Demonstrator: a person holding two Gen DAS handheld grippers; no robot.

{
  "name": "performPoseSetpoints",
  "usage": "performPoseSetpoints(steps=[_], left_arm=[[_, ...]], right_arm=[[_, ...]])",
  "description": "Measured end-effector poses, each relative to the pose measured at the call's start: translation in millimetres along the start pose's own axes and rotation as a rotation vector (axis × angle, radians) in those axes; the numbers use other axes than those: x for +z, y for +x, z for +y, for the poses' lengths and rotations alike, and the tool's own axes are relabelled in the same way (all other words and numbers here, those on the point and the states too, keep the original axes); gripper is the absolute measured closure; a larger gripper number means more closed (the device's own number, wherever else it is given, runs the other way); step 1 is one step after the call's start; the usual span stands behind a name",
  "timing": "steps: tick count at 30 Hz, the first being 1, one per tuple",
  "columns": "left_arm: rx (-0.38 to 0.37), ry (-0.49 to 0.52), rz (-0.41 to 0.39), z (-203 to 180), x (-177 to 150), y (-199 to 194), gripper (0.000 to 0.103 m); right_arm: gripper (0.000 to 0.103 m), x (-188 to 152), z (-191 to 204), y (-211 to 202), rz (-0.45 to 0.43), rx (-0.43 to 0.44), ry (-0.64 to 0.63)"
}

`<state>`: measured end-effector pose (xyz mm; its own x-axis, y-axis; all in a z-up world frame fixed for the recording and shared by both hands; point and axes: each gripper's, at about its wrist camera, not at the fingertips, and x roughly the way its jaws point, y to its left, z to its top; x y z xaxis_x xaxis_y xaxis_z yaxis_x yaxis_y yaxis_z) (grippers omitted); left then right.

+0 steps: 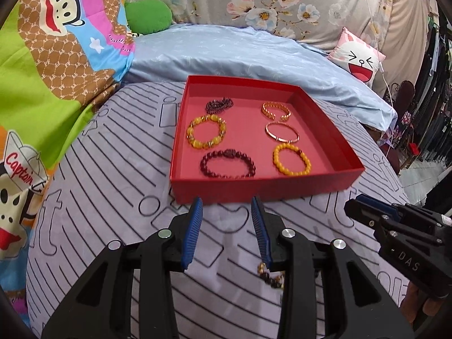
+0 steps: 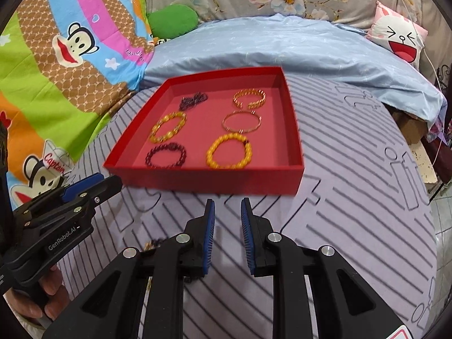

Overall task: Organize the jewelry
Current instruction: 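Move both open tools back to the black bead bracelet and gold rings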

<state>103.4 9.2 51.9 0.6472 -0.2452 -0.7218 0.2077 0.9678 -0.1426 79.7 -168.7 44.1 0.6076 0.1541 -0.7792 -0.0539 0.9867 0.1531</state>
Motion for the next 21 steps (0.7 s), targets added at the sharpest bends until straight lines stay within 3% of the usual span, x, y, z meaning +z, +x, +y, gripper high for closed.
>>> performPoseSetpoints(steps=[11, 21], left_arm=[[-0.002, -0.006, 0.055, 1.6, -37.4, -9.8, 0.069], [-0.010, -0.013, 0.076, 2.7, -51.2, -15.5, 0.069]], right_arm=[[0.083, -30.5, 19.0, 14.8, 0.062, 0.022, -0.031], [0.083, -40.4, 24.7, 24.8, 0.091, 0.017, -0.056]])
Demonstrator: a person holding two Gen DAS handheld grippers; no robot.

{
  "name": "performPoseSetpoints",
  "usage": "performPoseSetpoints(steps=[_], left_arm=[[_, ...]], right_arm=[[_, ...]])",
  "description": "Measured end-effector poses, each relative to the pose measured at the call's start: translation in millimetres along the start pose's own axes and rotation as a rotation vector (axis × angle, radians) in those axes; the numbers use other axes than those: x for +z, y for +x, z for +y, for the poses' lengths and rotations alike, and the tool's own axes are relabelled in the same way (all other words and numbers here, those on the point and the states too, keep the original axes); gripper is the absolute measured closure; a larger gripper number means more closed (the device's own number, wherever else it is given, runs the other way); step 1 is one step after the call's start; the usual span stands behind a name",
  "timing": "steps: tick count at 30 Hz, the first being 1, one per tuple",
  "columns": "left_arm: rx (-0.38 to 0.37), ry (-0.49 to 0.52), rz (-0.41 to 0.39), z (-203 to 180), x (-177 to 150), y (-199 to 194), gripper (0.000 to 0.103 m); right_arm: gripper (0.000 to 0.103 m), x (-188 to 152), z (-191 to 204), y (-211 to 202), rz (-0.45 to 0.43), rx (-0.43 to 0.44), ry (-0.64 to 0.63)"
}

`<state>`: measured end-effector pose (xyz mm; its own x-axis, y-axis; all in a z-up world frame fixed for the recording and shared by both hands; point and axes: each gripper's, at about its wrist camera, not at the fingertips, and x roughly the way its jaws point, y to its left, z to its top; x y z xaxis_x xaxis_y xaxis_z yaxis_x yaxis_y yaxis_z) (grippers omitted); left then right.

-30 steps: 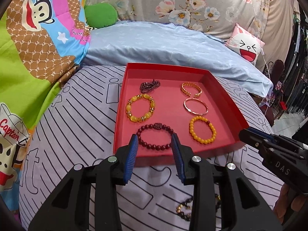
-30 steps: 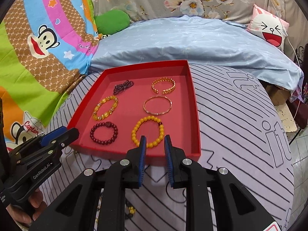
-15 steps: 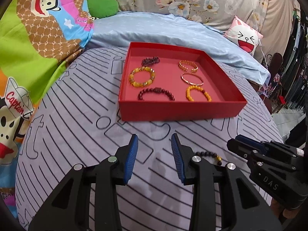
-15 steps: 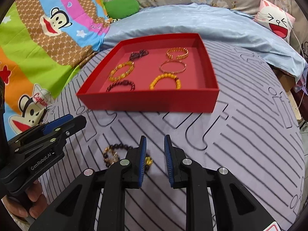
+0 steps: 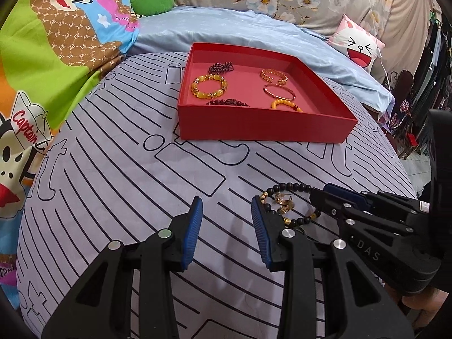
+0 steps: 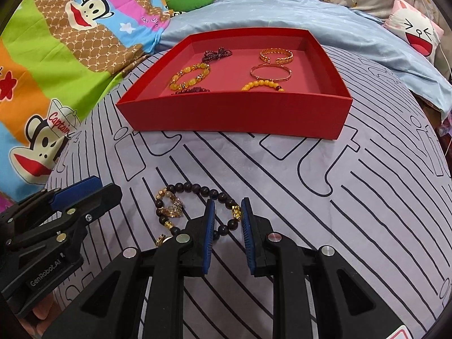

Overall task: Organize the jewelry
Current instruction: 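Move both open tools back to the black bead bracelet and gold rings, then grasp the gold ring with the left tool while the right tool grasps the black bead bracelet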

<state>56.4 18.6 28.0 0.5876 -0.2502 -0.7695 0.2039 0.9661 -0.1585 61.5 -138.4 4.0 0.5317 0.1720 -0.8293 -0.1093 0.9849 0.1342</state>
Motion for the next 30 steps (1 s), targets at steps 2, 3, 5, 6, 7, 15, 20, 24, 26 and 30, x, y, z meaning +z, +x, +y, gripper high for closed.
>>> performPoseSetpoints(steps=[2, 3, 5, 6, 7, 15, 20, 24, 26, 30], left_arm=[[-0.002, -0.002, 0.000, 0.0, -0.9, -0.6, 0.069], [-0.002, -0.003, 0.000, 0.1, -1.2, -0.8, 0.069], [-0.005, -0.003, 0.001, 0.0, -1.7, -0.6, 0.069], [-0.005, -0.003, 0.002, -0.3, -1.7, -0.5, 0.069], [-0.005, -0.003, 0.002, -0.2, -1.6, -0.5, 0.069], [-0.034, 0.010, 0.015, -9.2, -9.2, -1.7, 0.069], [-0.081, 0.036, 0.032, -22.0, -17.2, -3.2, 0.069], [-0.101, 0.047, 0.052, -31.0, -22.2, 0.8, 0.069], [-0.110, 0.048, 0.062, -33.7, -24.6, 2.7, 0.069], [-0.103, 0.057, 0.073, -36.9, -27.4, 7.1, 0.069]], right_arm=[[0.083, -1.5, -1.1, 2.0, 0.007, -0.003, 0.002], [0.085, -2.2, -2.0, 2.2, 0.003, -0.003, 0.004], [0.086, -3.1, -2.5, 2.4, 0.000, -0.005, 0.002], [0.087, -3.4, -2.6, 2.4, -0.001, -0.010, 0.000], [0.089, -3.2, -2.0, 2.6, -0.001, -0.012, -0.001], [0.095, -9.0, -10.8, -2.1, -0.005, -0.022, 0.022], [0.095, -14.1, -13.9, -5.4, -0.007, -0.024, 0.031], [0.095, -15.7, -14.2, -6.0, -0.008, -0.023, 0.034], [0.095, -16.3, -14.6, -6.4, -0.008, -0.022, 0.037], [0.095, -17.0, -15.0, -6.6, -0.008, -0.020, 0.040]])
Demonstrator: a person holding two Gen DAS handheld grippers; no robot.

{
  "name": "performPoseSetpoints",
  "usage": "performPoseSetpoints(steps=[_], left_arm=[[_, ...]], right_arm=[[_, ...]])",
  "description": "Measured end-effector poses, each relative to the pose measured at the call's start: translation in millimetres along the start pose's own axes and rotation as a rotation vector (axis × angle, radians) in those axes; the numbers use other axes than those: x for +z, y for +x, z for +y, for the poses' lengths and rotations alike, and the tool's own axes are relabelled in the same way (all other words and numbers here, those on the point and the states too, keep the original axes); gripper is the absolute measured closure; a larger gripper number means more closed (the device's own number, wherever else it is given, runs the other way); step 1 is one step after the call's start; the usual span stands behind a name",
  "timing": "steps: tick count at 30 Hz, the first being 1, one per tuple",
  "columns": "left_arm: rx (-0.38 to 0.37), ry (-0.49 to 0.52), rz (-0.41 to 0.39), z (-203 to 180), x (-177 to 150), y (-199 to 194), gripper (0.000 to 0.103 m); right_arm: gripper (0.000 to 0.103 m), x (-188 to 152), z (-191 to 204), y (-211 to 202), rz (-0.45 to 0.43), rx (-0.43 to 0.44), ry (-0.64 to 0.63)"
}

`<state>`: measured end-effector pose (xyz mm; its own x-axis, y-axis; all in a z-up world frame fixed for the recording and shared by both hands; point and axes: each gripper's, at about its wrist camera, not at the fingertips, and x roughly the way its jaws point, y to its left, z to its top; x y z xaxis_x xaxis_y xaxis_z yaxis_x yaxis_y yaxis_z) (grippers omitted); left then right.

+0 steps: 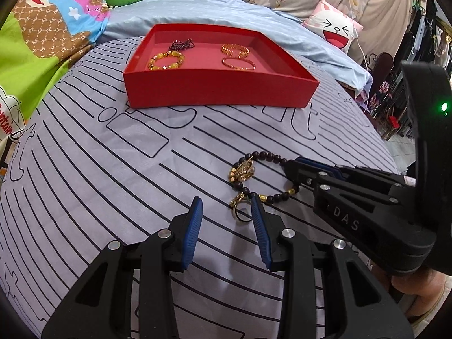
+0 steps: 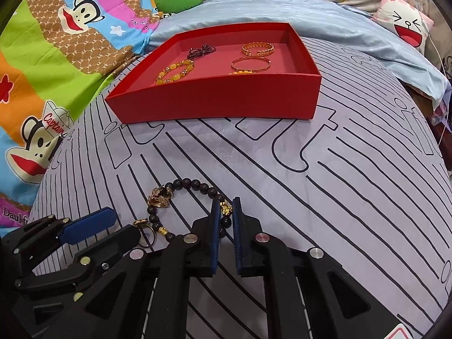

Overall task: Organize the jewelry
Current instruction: 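Grasp the gold ring with the left tool while the right tool grasps the black bead bracelet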

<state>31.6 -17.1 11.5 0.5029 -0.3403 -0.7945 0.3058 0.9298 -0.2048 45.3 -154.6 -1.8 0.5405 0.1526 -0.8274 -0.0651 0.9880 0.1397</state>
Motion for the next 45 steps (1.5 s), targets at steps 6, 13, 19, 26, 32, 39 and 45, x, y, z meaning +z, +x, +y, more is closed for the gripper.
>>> performPoseSetpoints(steps=[6, 13, 19, 26, 32, 39, 45], left_arm=[[0.000, -0.001, 0.008, -1.3, -0.9, 4.0, 0.069], [0.042, 0.033, 0.004, -6.3, -1.2, 6.5, 0.070], [0.089, 0.010, -0.001, 11.3, -1.6, 0.4, 0.070], [0.047, 0.036, -0.028, -3.3, 2.0, -7.3, 0.068], [0.044, 0.064, 0.004, -12.5, -3.9, 5.2, 0.068], [0.048, 0.063, -0.007, -9.7, -5.4, 6.4, 0.083], [0.038, 0.056, -0.014, -7.4, -5.4, 3.5, 0.084]], right_arm=[[0.095, 0.4, -0.1, 0.0, 0.000, 0.001, 0.001], [0.095, 0.4, -0.5, -0.3, 0.001, 0.003, 0.004], [0.095, 0.7, -0.7, -0.6, 0.001, 0.004, 0.006], [0.095, 1.1, -1.0, -0.7, 0.002, 0.006, 0.009], [0.095, 0.5, -1.4, -0.8, 0.002, 0.007, 0.011], [0.095, 0.6, -1.8, -0.8, 0.002, 0.008, 0.012], [0.095, 3.4, 0.6, -4.5, -0.002, 0.020, 0.011]])
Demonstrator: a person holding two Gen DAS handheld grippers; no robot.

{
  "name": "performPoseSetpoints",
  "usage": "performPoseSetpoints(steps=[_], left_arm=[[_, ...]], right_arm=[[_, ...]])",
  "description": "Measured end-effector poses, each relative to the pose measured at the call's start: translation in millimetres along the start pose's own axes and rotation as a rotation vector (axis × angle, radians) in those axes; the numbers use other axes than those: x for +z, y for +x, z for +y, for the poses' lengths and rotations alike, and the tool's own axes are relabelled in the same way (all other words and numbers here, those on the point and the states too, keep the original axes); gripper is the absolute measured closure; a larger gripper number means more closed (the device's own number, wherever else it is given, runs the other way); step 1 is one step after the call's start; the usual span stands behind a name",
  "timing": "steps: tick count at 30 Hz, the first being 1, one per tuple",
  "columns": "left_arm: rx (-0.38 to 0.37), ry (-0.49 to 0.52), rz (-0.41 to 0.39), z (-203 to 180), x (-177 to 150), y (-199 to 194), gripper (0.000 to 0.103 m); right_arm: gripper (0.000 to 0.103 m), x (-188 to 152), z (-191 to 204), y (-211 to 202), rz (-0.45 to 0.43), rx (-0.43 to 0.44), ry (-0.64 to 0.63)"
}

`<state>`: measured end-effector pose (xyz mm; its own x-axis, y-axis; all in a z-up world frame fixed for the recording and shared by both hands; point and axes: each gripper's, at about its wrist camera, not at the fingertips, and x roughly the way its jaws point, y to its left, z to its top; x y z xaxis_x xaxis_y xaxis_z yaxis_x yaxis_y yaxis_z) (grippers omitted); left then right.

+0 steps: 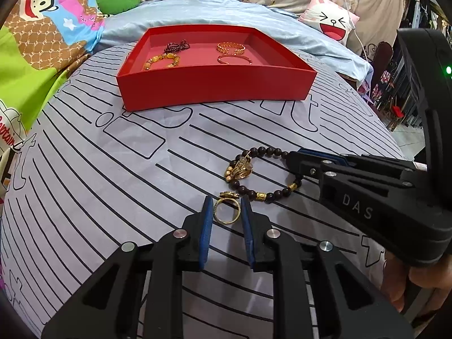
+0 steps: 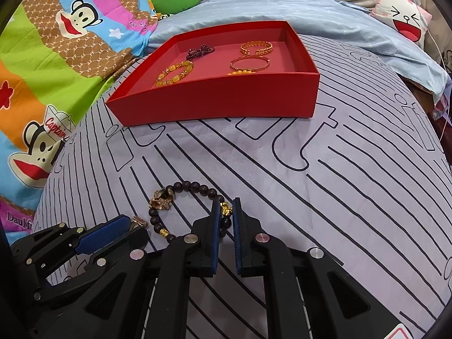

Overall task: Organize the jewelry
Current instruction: 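Grasp the gold ring with the left tool while the right tool grasps the black bead bracelet, then carry the ring and black bead bracelet into the red tray and open both tools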

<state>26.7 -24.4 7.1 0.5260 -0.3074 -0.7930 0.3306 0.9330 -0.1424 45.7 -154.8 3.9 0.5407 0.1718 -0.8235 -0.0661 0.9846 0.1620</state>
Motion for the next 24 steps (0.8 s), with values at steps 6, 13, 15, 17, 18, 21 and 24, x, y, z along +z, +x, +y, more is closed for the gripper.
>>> performPoseSetpoints(steps=[6, 13, 15, 17, 18, 21, 24], left_arm=[[0.004, -0.011, 0.000, 4.3, -0.1, -2.2, 0.084], [0.001, -0.031, -0.001, 10.4, 0.1, -5.3, 0.084], [0.003, -0.041, -0.002, 12.8, 1.0, -6.2, 0.084], [-0.003, -0.057, -0.004, 15.2, 2.8, -7.8, 0.084], [-0.009, -0.065, -0.006, 16.5, 4.1, -9.2, 0.084], [-0.016, -0.071, -0.017, 17.7, 9.4, -14.1, 0.084], [-0.026, -0.074, -0.028, 17.8, 17.7, -20.2, 0.084]], right_arm=[[0.095, 14.1, 17.4, -13.6, -0.043, 0.031, -0.041], [0.095, 32.8, 28.2, -37.6, -0.113, 0.063, -0.060], [0.095, 36.2, 24.9, -47.0, -0.133, 0.068, -0.046], [0.095, 39.0, 18.9, -54.6, -0.144, 0.076, -0.028], [0.095, 40.6, 16.0, -57.3, -0.147, 0.076, -0.022], [0.095, 44.5, 11.0, -64.9, -0.160, 0.072, -0.012], [0.095, 49.2, 6.9, -69.9, -0.171, 0.068, -0.007]])
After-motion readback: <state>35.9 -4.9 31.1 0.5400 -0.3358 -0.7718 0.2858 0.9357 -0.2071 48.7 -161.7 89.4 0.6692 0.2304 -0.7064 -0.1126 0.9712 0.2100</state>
